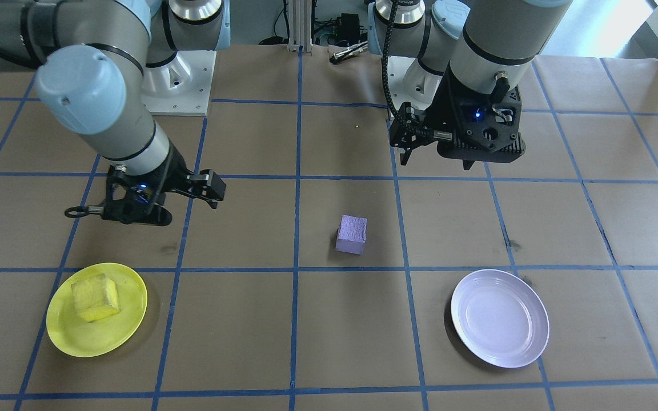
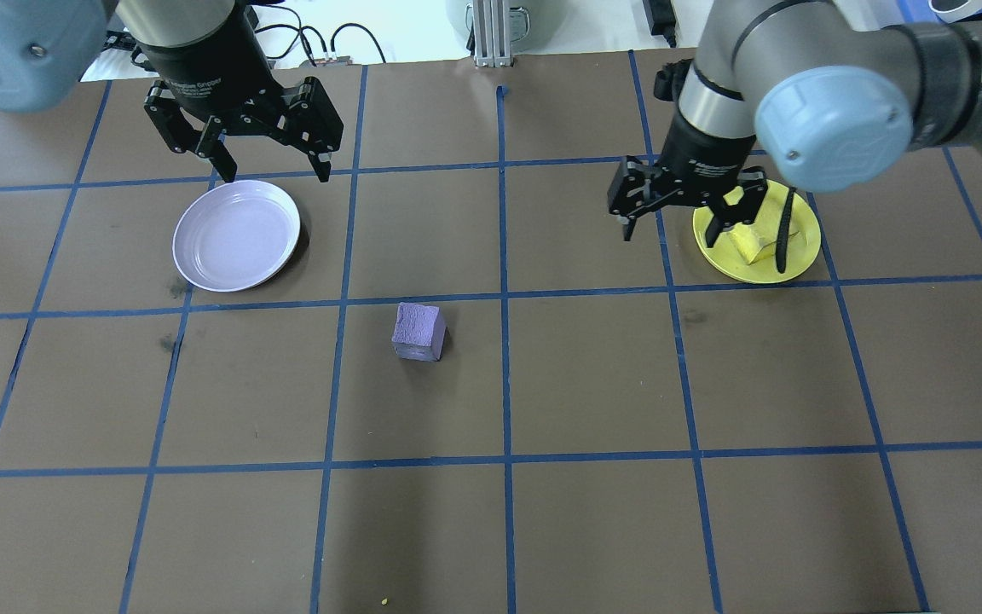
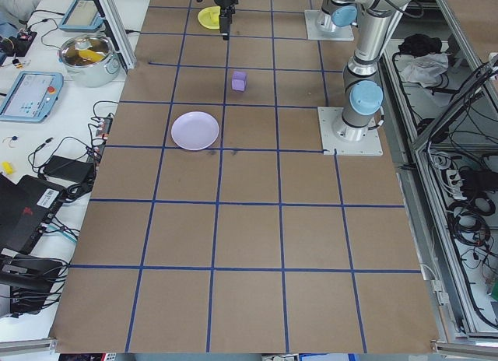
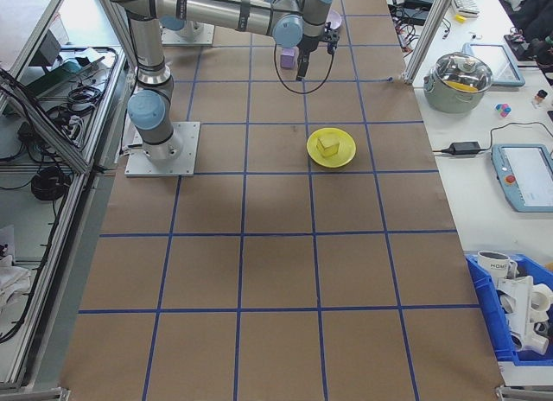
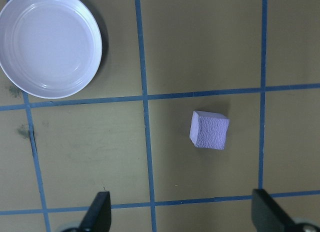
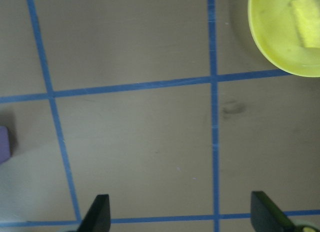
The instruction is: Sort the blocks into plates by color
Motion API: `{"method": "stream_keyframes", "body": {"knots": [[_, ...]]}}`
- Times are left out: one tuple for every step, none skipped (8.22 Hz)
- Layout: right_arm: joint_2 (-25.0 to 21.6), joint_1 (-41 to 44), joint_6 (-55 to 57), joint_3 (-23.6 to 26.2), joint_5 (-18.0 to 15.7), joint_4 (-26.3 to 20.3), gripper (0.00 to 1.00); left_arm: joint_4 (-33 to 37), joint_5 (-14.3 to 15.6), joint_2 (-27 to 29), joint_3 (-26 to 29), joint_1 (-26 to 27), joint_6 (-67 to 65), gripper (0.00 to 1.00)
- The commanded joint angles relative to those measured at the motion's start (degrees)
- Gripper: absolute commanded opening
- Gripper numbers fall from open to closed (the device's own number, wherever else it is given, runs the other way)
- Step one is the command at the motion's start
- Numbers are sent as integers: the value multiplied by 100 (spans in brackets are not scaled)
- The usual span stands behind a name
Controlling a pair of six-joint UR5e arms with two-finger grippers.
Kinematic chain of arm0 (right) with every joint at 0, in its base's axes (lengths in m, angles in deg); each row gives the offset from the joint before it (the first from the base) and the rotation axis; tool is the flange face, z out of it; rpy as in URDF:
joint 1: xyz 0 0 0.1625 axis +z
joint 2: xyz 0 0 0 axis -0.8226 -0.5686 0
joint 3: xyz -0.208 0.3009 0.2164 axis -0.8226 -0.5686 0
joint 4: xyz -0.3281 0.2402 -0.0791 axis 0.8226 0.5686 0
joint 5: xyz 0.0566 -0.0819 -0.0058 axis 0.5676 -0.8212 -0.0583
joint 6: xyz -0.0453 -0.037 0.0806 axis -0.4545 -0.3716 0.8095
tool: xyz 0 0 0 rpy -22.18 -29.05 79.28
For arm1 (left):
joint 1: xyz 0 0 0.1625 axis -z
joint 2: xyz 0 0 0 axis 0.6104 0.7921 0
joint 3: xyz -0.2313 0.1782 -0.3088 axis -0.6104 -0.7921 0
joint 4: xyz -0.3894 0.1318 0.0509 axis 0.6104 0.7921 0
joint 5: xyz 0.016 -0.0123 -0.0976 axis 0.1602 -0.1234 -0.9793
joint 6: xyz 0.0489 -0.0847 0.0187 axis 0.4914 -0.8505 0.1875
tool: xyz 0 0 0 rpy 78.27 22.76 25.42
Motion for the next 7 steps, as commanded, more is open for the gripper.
{"method": "stream_keyframes", "body": {"knots": [[-608, -583, -1216, -55, -665, -1167, 100, -722, 11, 288, -311, 428, -716, 100], [-828, -584, -1254, -55, -947, -1224, 100, -943, 55, 394, -469, 779, -831, 100], [-1013, -576, -1272, -20, -975, -1198, 100, -1076, 64, 473, -680, 931, -745, 100], [-1067, -558, -1193, -20, -915, -1145, 100, -1269, 47, 491, -1012, 958, -726, 100], [-1068, -558, -1140, -37, -975, -832, 100, -1854, 64, 413, -1451, 959, -430, 100], [-1085, -558, -1149, -20, -932, -420, 100, -2564, 73, 378, -1942, 950, 69, 100], [-1016, -558, -1149, -72, -906, -250, 100, -3120, 38, 464, -2304, 932, 108, 100]]}}
